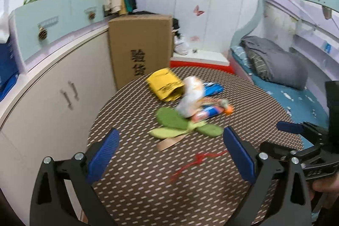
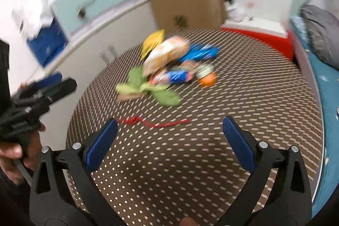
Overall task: Collect trash
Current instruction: 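Grasp the red string on the table with the right tool, then grasp the green leaf plant with the left tool, then carry the string and plant to the blue bin and open both tools, then move both open tools back over the table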
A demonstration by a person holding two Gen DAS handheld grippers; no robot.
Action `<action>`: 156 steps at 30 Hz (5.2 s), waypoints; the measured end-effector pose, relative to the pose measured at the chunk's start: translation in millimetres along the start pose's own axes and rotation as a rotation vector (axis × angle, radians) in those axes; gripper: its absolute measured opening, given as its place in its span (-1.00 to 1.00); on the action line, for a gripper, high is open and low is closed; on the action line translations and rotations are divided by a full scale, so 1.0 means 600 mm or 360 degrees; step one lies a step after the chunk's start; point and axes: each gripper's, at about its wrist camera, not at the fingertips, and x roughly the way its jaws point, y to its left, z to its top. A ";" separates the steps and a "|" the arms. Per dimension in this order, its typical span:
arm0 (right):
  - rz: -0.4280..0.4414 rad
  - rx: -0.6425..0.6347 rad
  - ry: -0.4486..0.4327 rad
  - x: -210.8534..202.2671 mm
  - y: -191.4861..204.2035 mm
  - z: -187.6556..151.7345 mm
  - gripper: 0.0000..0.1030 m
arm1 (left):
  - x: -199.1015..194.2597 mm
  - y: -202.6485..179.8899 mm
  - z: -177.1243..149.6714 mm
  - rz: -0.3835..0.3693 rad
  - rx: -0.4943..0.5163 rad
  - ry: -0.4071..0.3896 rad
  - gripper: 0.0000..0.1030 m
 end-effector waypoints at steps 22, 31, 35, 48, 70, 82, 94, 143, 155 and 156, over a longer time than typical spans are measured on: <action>0.0137 -0.0329 0.0203 0.106 0.072 -0.020 -0.76 | 0.082 0.051 -0.035 0.0043 -0.0012 0.0188 0.86; 0.0061 -0.0056 0.0112 0.046 -0.018 -0.030 -0.76 | 0.181 -0.027 -0.012 -0.0042 0.0266 0.0265 0.86; 0.0043 -0.0022 0.0095 0.032 -0.034 -0.035 -0.76 | 0.221 -0.040 -0.002 -0.0059 0.0303 0.0308 0.86; 0.0030 0.0038 0.0050 0.002 -0.058 -0.049 -0.76 | 0.192 -0.017 -0.023 -0.0364 0.0156 0.0415 -0.71; -0.0120 0.0181 -0.0309 -0.148 -0.149 -0.007 -0.76 | 0.035 -0.107 0.015 -0.0562 0.0217 0.0151 -0.74; -0.0380 0.0408 -0.0586 -0.307 -0.297 -0.019 -0.76 | 0.023 -0.278 0.098 -0.0663 0.0389 0.0009 -0.74; -0.0612 0.0791 -0.0556 -0.341 -0.486 -0.106 -0.76 | 0.043 -0.464 0.135 -0.0864 0.0535 -0.0009 -0.74; -0.0636 0.1488 -0.0541 -0.290 -0.658 -0.305 0.88 | 0.324 -0.775 0.014 -0.0704 0.0710 0.0633 0.83; -0.0569 0.1205 -0.0602 -0.309 -0.494 -0.188 0.88 | 0.125 -0.629 0.038 -0.0786 0.0661 0.0242 0.83; -0.0564 0.1188 -0.0602 -0.309 -0.482 -0.180 0.88 | 0.113 -0.615 0.038 -0.0785 0.0657 0.0217 0.83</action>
